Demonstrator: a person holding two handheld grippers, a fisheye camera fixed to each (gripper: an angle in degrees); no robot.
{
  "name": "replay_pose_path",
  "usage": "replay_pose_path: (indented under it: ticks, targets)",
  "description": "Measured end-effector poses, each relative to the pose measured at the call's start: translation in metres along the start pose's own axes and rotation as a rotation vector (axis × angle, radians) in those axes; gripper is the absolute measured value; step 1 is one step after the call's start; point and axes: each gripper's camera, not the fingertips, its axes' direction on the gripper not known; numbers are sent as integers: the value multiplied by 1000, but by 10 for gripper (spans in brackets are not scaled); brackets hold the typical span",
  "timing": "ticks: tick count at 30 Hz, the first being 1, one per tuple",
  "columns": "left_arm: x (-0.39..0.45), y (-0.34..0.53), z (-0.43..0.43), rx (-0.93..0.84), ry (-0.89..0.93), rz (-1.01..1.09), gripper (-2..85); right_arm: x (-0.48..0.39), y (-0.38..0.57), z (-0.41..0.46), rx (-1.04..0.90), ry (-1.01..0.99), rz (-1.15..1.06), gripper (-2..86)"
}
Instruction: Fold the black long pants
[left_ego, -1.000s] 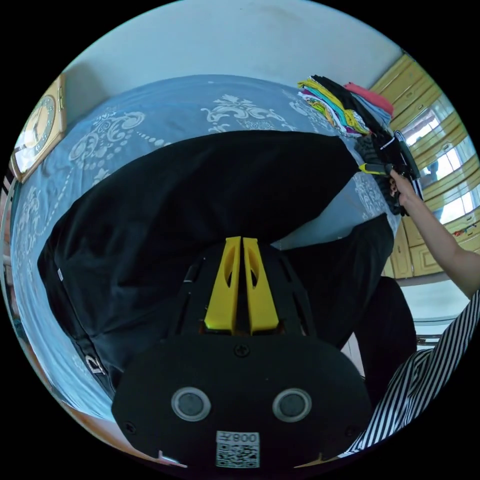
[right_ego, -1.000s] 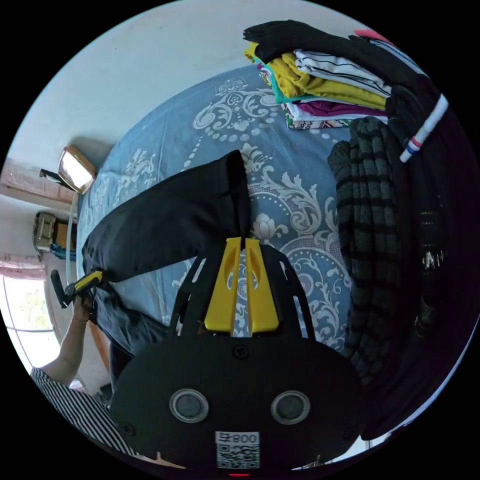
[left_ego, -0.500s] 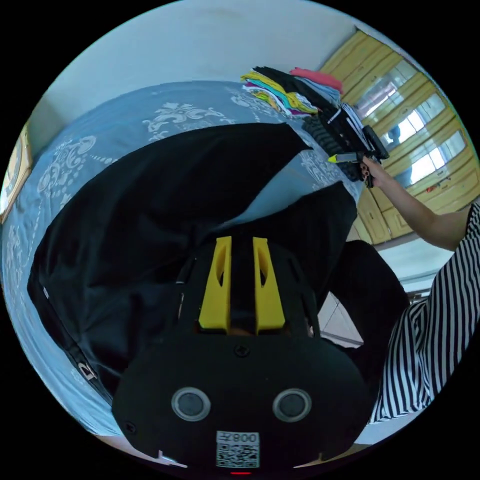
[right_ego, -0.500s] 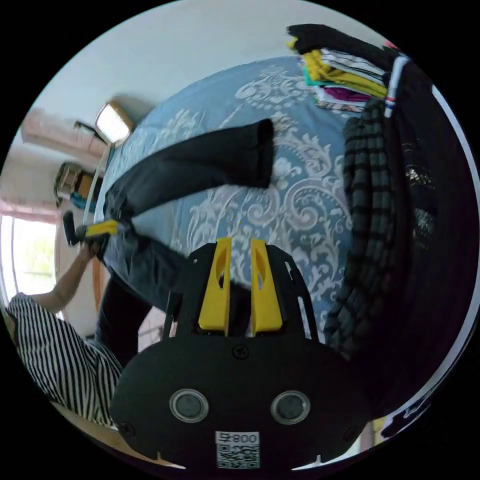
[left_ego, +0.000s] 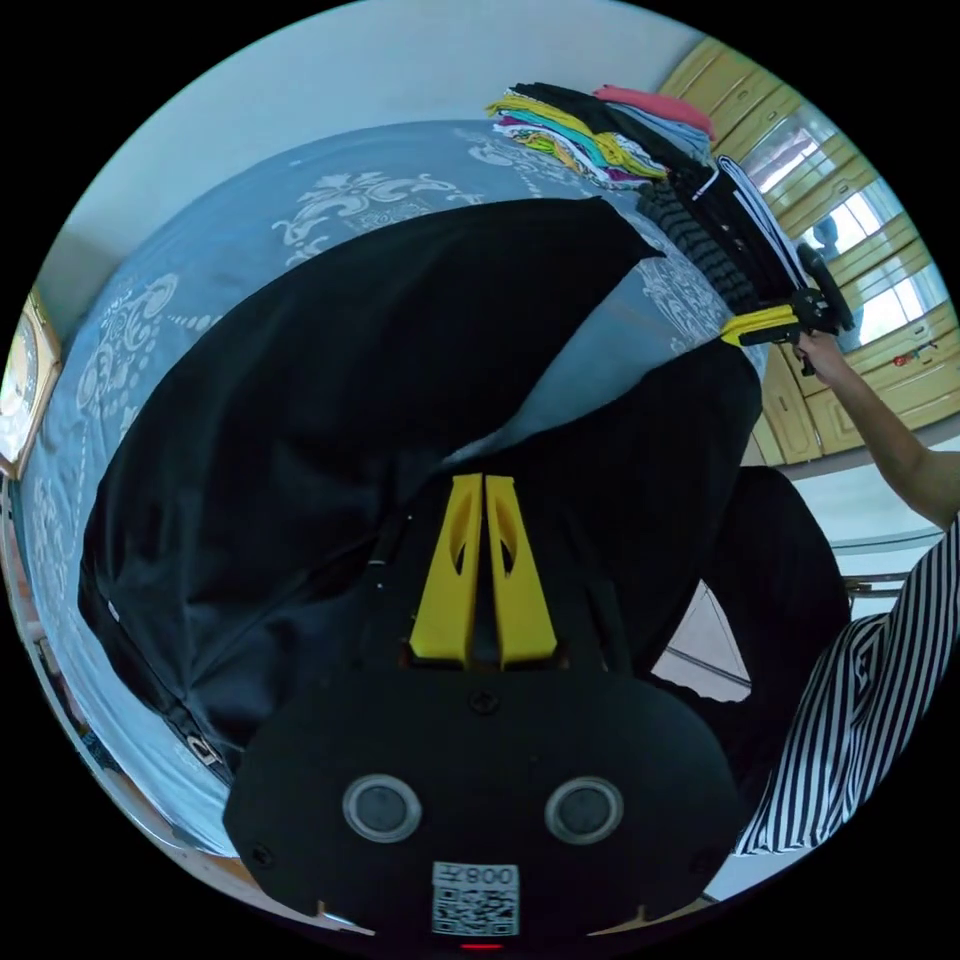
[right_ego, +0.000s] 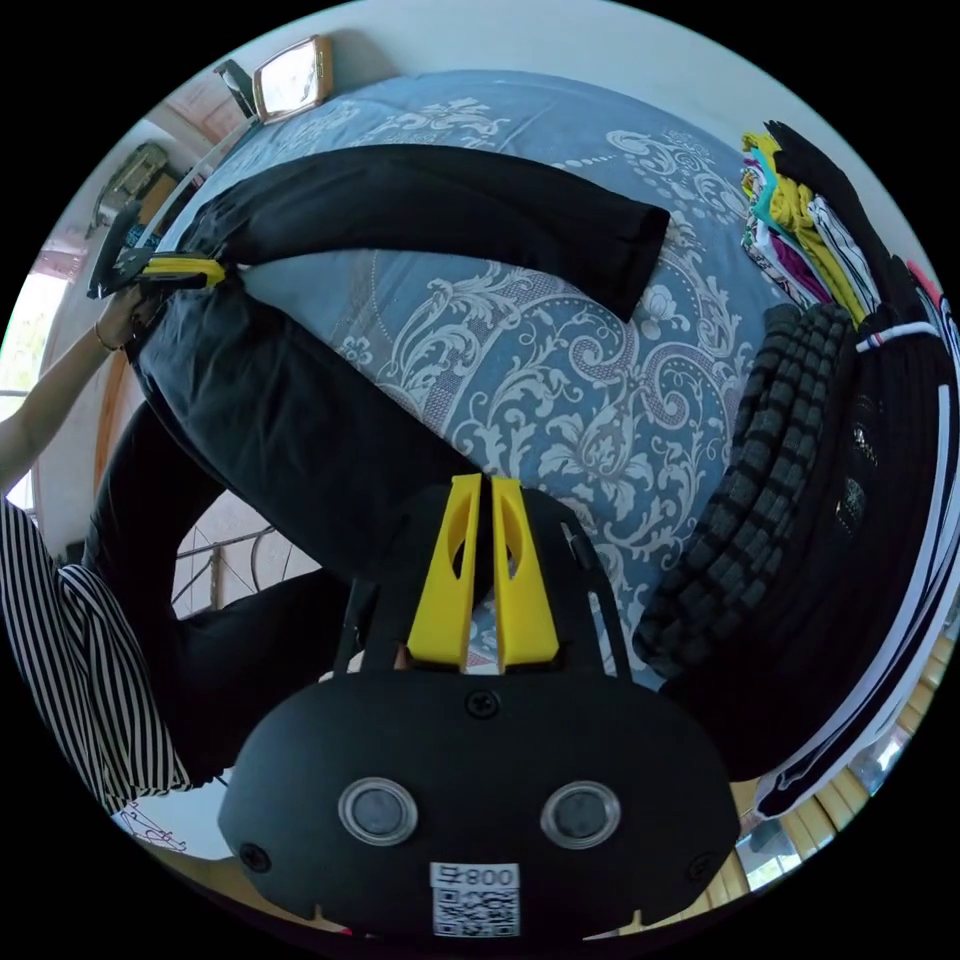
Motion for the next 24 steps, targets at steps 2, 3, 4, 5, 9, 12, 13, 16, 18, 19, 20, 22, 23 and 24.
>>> replay_pose_path:
  ticks: [2, 3, 4, 5, 9, 12, 13, 16, 18, 19, 20, 22, 23, 24]
  targets:
    - [0, -4, -9, 40, 20, -31, 6, -1, -8, 1, -6, -1, -8, 16]
    - [-1, -7, -15, 67, 32, -49, 5, -2, -9, 1, -6, 0, -9, 14]
    - [-2, -9, -19, 78, 37, -57, 5, -3, -13, -2, -1, 3, -11, 11]
    - [-2, -12, -26, 103, 43, -69, 5, -3, -16, -7, 14, 3, -10, 8]
    - [-2, -25, -46, 166, 52, -93, 4, 0, -29, -28, 76, 7, -13, 5]
    - [-4, -38, -48, 178, 53, -121, 5, 6, -52, -34, 101, 36, -20, 4]
    - [-5, -41, -47, 176, 62, -129, 6, 10, -66, -26, 59, 9, -27, 4]
    - [-7, -57, -34, 138, 62, -157, 11, 22, -94, 18, -61, -17, -16, 3]
    - [-7, -66, -32, 137, 75, -186, 19, 35, -104, 38, -112, -51, 50, 2]
    - [-7, -67, -35, 149, 80, -188, 22, 42, -106, 36, -71, -87, 83, 3]
    - [-6, -69, -42, 173, 78, -184, 29, 48, -106, 30, -5, -87, 114, 5]
    - [-7, -69, -55, 208, 63, -195, 38, 57, -107, 22, 56, -68, 160, 13]
    - [-12, -68, -66, 240, 66, -213, 46, 63, -110, 18, 95, -85, 181, 22]
    - [-19, -66, -77, 274, 66, -239, 54, 66, -113, 16, 111, -101, 187, 26]
